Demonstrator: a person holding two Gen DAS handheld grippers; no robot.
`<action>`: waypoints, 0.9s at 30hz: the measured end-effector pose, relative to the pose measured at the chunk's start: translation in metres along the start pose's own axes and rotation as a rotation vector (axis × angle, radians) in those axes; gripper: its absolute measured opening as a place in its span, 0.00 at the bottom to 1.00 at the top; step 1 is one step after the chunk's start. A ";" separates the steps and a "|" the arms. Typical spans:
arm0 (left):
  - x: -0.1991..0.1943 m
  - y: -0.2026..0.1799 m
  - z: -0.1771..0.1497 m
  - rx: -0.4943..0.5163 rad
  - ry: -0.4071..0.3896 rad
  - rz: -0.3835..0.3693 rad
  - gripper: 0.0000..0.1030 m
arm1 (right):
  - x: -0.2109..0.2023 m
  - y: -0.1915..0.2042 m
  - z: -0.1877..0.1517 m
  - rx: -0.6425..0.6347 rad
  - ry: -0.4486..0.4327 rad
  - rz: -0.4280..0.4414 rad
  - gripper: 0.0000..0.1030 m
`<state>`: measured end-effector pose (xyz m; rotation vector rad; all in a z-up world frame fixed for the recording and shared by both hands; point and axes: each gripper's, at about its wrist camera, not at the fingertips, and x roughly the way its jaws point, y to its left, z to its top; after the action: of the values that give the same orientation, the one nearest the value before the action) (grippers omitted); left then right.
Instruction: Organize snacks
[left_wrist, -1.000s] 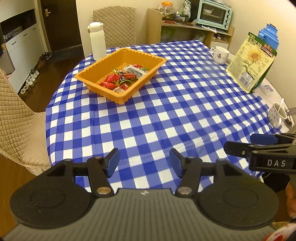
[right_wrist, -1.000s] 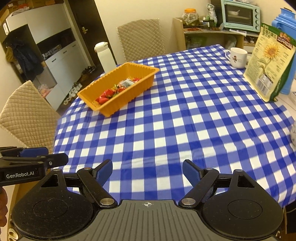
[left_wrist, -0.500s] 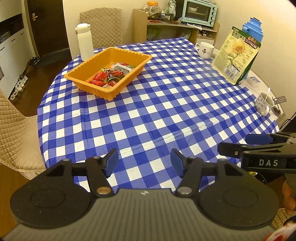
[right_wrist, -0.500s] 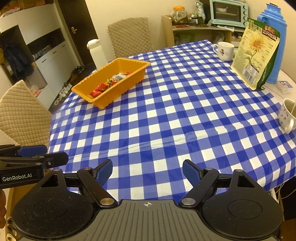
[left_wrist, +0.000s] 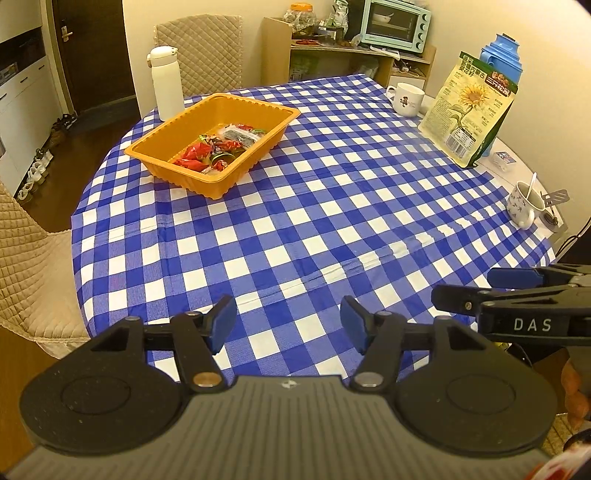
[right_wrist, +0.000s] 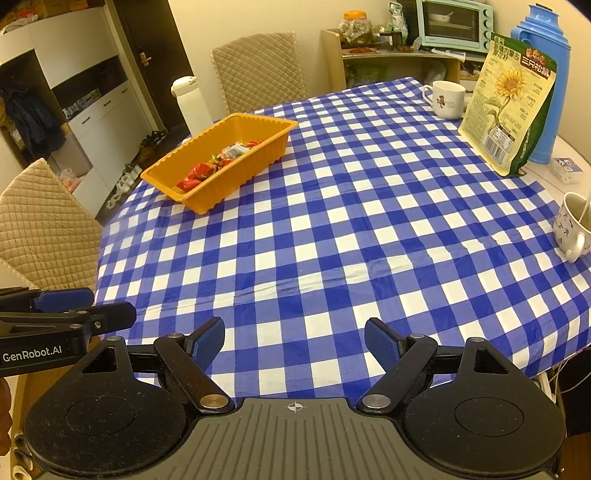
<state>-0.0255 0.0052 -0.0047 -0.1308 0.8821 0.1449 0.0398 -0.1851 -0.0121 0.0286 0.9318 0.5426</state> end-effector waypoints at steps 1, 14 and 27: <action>0.001 -0.001 0.000 0.001 0.001 -0.001 0.58 | 0.000 0.000 0.000 0.000 0.000 0.000 0.80; 0.004 -0.003 0.002 0.002 0.006 -0.002 0.58 | 0.000 -0.001 0.001 -0.001 0.000 0.001 0.80; 0.005 -0.004 0.003 0.002 0.006 -0.002 0.58 | 0.001 -0.002 0.002 0.000 -0.001 0.001 0.80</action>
<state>-0.0198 0.0022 -0.0065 -0.1302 0.8878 0.1414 0.0425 -0.1864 -0.0123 0.0290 0.9312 0.5441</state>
